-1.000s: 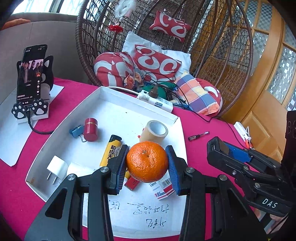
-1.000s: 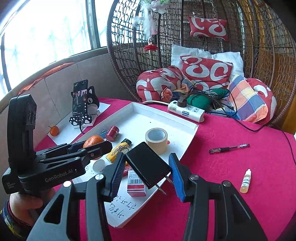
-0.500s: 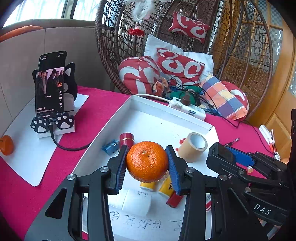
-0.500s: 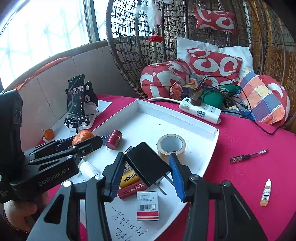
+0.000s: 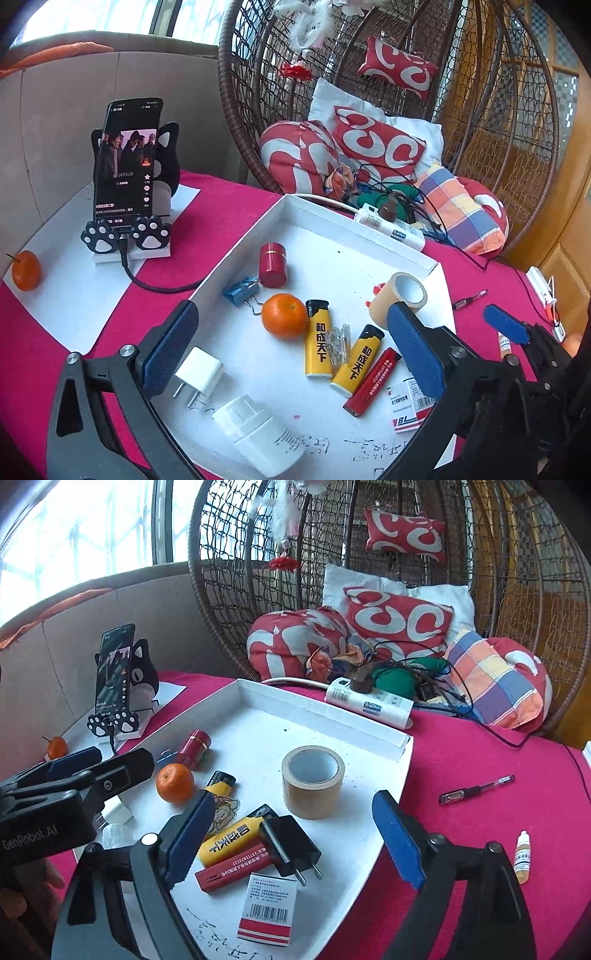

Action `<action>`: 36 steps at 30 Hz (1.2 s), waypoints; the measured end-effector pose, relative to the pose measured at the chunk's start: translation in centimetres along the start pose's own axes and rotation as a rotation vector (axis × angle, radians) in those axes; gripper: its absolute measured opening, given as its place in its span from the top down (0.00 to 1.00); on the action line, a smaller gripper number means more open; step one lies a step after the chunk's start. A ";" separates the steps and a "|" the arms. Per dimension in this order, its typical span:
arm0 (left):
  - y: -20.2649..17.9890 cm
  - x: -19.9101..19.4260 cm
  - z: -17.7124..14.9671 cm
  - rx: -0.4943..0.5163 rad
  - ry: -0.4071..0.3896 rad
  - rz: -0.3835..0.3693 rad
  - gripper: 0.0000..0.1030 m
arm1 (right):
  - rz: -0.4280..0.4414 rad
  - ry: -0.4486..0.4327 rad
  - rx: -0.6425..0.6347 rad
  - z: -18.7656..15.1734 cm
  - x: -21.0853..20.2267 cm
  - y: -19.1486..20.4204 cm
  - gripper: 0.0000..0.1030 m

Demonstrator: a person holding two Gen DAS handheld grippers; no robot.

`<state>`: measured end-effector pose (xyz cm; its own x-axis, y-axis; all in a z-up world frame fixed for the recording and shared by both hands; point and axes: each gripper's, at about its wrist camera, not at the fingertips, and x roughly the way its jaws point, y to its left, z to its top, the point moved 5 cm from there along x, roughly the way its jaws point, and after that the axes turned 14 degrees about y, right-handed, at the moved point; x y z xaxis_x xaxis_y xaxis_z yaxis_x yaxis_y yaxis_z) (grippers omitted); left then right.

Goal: Organize rigid objects
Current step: 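Open both tools to release the orange and black charger in the tray, then withdraw both tools and move them toward the black pen and dropper bottle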

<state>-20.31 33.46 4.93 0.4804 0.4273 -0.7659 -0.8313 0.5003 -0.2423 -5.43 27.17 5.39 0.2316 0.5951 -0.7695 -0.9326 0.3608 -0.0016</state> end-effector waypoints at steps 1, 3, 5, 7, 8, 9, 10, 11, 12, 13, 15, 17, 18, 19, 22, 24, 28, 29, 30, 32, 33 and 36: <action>-0.1 -0.2 0.0 0.001 -0.004 0.011 0.00 | -0.007 -0.013 0.005 -0.2 -0.5 -0.2 0.02; -0.2 -0.5 -0.1 0.004 -0.013 0.017 0.00 | -0.017 -0.044 0.016 -0.6 -1.5 -0.6 0.00; -0.4 -0.8 -0.1 0.008 -0.019 0.021 0.00 | -0.016 -0.058 0.026 -0.9 -2.3 -1.0 0.00; -0.7 -0.9 -0.2 0.016 -0.019 0.022 0.00 | -0.003 -0.057 0.045 -1.3 -2.8 -1.6 0.00; -1.0 -1.1 -0.3 0.022 -0.020 0.022 0.00 | 0.004 -0.056 0.053 -1.5 -3.0 -1.9 0.00; -1.2 -1.2 -0.3 0.027 -0.021 0.024 0.00 | 0.006 -0.059 0.065 -1.6 -3.3 -2.2 0.00; -1.5 -1.3 -0.4 0.033 -0.022 0.026 0.00 | 0.004 -0.064 0.076 -1.8 -3.6 -2.5 0.00; -1.7 -1.4 -0.5 0.039 -0.022 0.027 0.00 | 0.004 -0.069 0.086 -1.9 -4.0 -2.9 0.00; -1.9 -1.5 -0.6 0.045 -0.021 0.029 0.00 | 0.006 -0.073 0.095 -2.1 -4.3 -3.1 0.00; -2.2 -1.6 -0.7 0.050 -0.019 0.030 0.00 | 0.006 -0.077 0.101 -2.3 -4.7 -3.4 0.00; -2.7 -1.7 -0.9 0.061 -0.016 0.031 0.00 | -0.001 -0.085 0.114 -2.7 -5.3 -4.0 0.00; -3.2 -1.9 -0.9 0.072 -0.015 0.032 0.00 | -0.010 -0.093 0.132 -3.0 -5.9 -4.8 0.00; -3.5 -2.0 -1.0 0.077 -0.016 0.031 0.00 | -0.013 -0.096 0.144 -3.1 -6.2 -5.2 0.00; -3.8 -2.1 -1.0 0.082 -0.017 0.032 0.00 | -0.018 -0.098 0.157 -3.3 -6.4 -5.7 0.00; -4.6 -2.7 -1.0 0.097 -0.027 0.031 0.00 | -0.027 -0.105 0.203 -3.7 -7.0 -7.4 0.00; -5.2 -3.0 -1.1 0.109 -0.031 0.028 0.00 | -0.039 -0.115 0.236 -4.0 -7.6 -8.6 0.00; -6.4 -3.2 -1.4 0.134 -0.027 0.022 0.00 | -0.072 -0.135 0.288 -4.9 -8.7 -11.2 0.00; -6.8 -3.1 -1.5 0.141 -0.024 0.019 0.00 | -0.081 -0.138 0.305 -5.2 -8.9 -12.0 0.00; -7.3 -3.1 -1.6 0.150 -0.021 0.015 0.00 | -0.090 -0.139 0.323 -5.6 -9.1 -12.8 0.00; -8.2 -2.9 -1.9 0.171 -0.013 0.008 0.00 | -0.115 -0.140 0.362 -6.4 -9.6 -14.7 0.00; -8.7 -2.8 -2.1 0.184 -0.010 0.005 0.00 | -0.130 -0.141 0.382 -6.9 -9.8 -15.7 0.00; -10.3 -2.3 -2.7 0.222 0.008 0.002 0.00 | -0.170 -0.131 0.451 -8.6 -10.2 -18.7 0.00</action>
<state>-13.61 25.34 7.55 0.4760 0.4229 -0.7711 -0.7497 0.6535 -0.1044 7.30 8.17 7.76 0.4300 0.5756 -0.6955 -0.6727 0.7181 0.1784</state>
